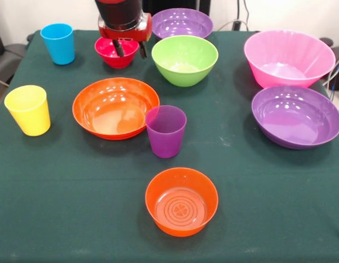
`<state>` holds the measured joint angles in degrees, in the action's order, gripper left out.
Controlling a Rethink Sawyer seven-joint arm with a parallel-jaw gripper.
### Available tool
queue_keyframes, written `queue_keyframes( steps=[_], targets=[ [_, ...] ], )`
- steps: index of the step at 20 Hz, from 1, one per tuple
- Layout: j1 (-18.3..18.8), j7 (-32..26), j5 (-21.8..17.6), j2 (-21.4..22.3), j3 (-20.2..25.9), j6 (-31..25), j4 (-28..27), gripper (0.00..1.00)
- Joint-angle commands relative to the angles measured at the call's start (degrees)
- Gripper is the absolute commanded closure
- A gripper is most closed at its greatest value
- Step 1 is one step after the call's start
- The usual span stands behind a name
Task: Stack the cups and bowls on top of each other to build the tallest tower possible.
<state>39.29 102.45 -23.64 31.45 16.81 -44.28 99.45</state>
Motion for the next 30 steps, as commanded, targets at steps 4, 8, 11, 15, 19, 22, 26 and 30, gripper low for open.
queue_keyframes(
  steps=[4, 8, 11, 15, 19, 22, 26, 30],
  targets=[
    [1.30, -9.02, -5.64, -2.72, 5.74, 5.25, -2.94, 0.00],
    [2.38, -9.07, -6.51, -3.05, 6.13, 5.45, -2.38, 0.00],
    [2.95, -8.30, -6.98, -1.52, 6.08, 5.86, -0.29, 0.00],
    [4.57, -8.24, -7.33, 0.79, 6.42, 5.87, 2.80, 0.00],
    [6.81, -9.32, -7.94, 1.88, 6.82, 6.00, 4.92, 0.00],
    [7.79, -9.22, -8.39, 2.71, 7.08, 6.45, 6.44, 0.00],
    [7.98, -8.14, -8.33, 4.66, 7.33, 6.57, 8.51, 0.00],
    [7.24, -6.28, -8.48, 5.11, 7.09, 7.48, 9.55, 0.00]
  ],
)
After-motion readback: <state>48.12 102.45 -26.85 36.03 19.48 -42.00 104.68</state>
